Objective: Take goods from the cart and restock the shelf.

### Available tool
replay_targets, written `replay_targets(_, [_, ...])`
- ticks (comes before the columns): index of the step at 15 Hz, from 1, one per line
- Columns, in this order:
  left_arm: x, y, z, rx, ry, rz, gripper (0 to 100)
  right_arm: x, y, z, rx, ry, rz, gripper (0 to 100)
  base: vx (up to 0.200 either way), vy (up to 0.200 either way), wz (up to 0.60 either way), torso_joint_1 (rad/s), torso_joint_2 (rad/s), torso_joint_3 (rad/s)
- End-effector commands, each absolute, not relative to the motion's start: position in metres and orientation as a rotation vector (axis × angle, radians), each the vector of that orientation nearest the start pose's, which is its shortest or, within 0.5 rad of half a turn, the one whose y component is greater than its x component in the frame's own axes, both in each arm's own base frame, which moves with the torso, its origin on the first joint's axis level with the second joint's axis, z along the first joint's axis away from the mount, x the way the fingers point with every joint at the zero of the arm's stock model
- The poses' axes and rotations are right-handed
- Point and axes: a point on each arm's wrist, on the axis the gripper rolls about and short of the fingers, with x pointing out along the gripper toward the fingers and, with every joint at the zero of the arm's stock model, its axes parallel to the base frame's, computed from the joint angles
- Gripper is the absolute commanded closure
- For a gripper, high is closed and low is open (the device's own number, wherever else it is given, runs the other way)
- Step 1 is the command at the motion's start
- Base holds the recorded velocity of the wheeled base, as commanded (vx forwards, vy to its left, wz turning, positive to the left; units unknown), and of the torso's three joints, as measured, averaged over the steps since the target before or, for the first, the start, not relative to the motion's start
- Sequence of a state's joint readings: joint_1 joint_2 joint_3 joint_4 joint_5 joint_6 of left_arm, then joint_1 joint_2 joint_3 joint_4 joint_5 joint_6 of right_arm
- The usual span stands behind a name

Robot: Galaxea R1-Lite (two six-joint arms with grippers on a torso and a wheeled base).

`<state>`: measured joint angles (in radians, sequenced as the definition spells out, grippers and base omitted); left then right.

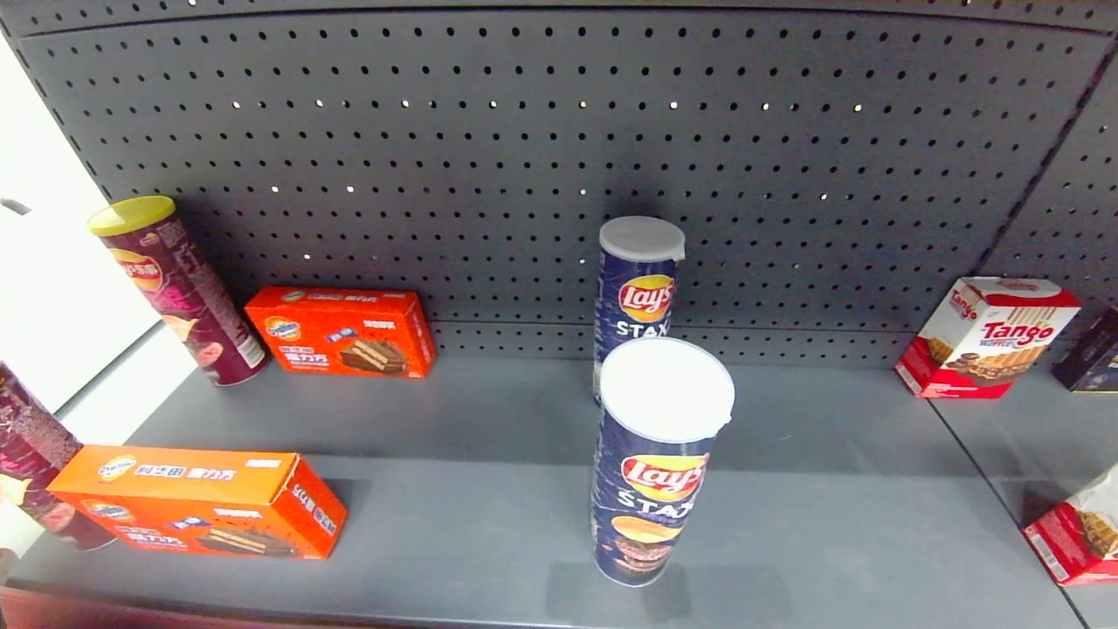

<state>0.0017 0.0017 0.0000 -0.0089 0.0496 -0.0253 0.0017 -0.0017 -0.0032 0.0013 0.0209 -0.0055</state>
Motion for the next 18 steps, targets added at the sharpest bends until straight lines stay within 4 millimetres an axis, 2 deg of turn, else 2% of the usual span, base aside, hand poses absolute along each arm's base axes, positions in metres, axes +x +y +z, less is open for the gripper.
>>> replay_targets(1, [-0.0226,0.0011,0.0765,-0.028,-0.007,0.054,0,-0.0230,0.0004,0.0762,-0.006,-0.002,0.023,0,0.000,0.000,0.00,0.000,0.00,0.000])
replay_targets(18, [-0.0226,0.0011,0.0765,-0.025,-0.007,0.052,0,-0.0230,0.0004,0.0762,-0.006,-0.002,0.023,0,0.000,0.000,0.00,0.000,0.00,0.000])
